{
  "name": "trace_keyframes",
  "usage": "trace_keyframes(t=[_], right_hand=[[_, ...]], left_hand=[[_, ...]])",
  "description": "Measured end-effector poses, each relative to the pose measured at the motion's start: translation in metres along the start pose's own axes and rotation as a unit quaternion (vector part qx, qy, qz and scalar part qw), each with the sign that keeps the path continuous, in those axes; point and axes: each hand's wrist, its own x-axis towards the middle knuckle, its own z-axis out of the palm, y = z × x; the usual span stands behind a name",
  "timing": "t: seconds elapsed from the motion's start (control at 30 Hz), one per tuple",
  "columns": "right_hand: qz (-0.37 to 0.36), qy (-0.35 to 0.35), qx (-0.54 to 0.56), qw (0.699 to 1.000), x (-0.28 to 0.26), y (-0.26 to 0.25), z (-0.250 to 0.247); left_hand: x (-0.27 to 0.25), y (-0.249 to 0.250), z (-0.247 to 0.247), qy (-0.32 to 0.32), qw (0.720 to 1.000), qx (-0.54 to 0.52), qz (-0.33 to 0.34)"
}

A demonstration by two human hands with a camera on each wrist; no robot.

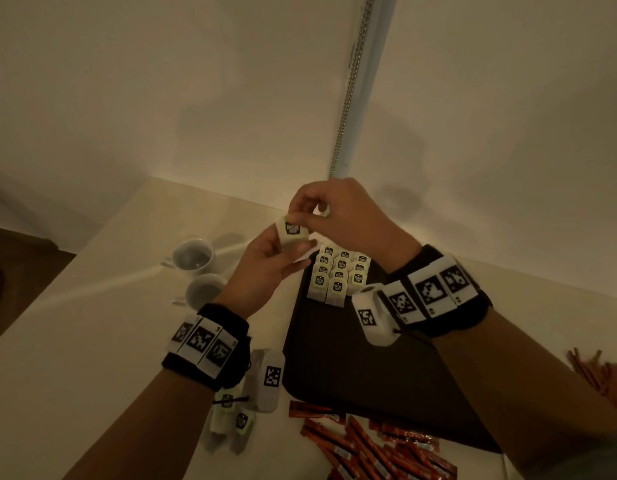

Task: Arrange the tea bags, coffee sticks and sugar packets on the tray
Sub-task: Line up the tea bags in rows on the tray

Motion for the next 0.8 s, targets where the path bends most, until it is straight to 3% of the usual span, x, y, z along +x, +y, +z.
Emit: trace_keyframes(t=[0.1, 0.33, 0.6, 0.8], right_hand=[[-0.014, 0.018, -0.029, 0.999, 0.002, -0.013, -0.016], [0.015, 0.035, -0.016, 0.999, 0.003, -0.033, -0.028], [0.044, 0.027, 0.074, 0.996, -0.005, -0.027, -0.029], [0.058, 0.051, 0.082, 0.994, -0.011, -0.021, -0.025]], left_hand=[[-0.003, 0.001, 0.005, 0.008, 1.000, 0.005, 0.024], [-0.010, 0.000, 0.021, -0.020, 0.997, -0.075, 0.013], [-0.010, 0.000, 0.016, 0.039, 0.990, -0.126, 0.045], [-0.008, -0.004, 0.018, 0.046, 0.990, -0.125, 0.054]])
